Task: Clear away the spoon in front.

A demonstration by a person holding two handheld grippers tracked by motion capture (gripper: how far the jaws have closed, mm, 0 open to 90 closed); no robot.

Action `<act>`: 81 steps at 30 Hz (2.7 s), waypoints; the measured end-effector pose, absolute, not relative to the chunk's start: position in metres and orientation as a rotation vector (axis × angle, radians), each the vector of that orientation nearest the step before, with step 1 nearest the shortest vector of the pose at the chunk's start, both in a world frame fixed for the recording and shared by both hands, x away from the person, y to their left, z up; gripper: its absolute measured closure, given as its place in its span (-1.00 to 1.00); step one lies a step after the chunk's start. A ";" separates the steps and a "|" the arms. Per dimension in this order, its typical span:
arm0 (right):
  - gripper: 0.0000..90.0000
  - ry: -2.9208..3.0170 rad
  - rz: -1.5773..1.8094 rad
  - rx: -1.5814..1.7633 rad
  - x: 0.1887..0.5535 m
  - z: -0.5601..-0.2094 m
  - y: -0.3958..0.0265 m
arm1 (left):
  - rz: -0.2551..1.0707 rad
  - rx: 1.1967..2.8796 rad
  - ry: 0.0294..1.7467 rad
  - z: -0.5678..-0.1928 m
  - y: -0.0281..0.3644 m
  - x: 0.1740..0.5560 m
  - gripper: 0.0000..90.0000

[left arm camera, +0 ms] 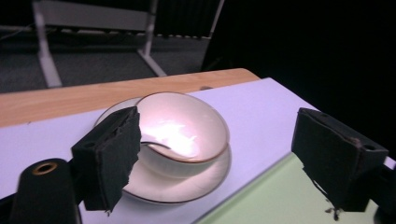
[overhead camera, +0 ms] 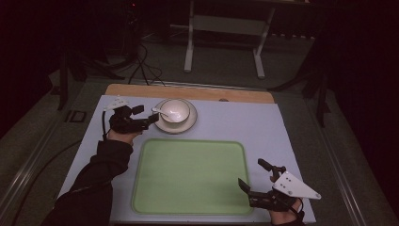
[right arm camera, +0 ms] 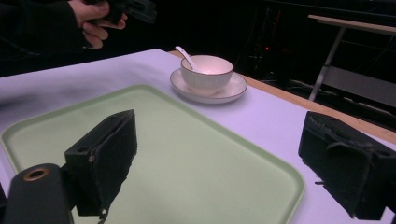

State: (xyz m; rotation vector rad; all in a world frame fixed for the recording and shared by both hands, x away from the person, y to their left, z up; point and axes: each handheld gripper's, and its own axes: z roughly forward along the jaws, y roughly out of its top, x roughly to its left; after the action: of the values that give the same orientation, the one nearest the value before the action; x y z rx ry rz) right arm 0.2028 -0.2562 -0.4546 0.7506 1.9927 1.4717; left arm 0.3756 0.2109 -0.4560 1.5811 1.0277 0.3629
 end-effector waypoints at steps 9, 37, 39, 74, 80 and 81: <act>-0.75 1.998 1.472 0.757 0.204 -0.456 -0.257 | 0.314 1.482 1.175 -0.476 0.219 0.396 -0.59; -0.75 2.021 1.473 0.772 0.207 -0.460 -0.257 | 0.097 1.166 1.494 -0.520 0.211 0.432 0.07; -0.75 2.024 1.471 0.770 0.207 -0.460 -0.257 | 0.073 1.144 1.482 -0.522 0.209 0.432 0.14; -0.74 2.045 1.474 0.764 0.208 -0.461 -0.258 | 0.132 0.967 1.528 -0.524 0.176 0.431 0.88; -0.74 2.046 1.473 0.765 0.208 -0.461 -0.258 | 0.141 1.003 1.495 -0.511 0.182 0.430 0.89; -0.74 2.046 1.472 0.764 0.208 -0.461 -0.258 | 0.139 1.014 1.487 -0.508 0.183 0.430 0.89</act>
State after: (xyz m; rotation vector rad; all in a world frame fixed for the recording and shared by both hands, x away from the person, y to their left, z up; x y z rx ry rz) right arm 0.2078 -0.2576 -0.4608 0.7639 2.0459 1.4717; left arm 0.4299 0.1830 -0.5080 1.0136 1.4866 0.1391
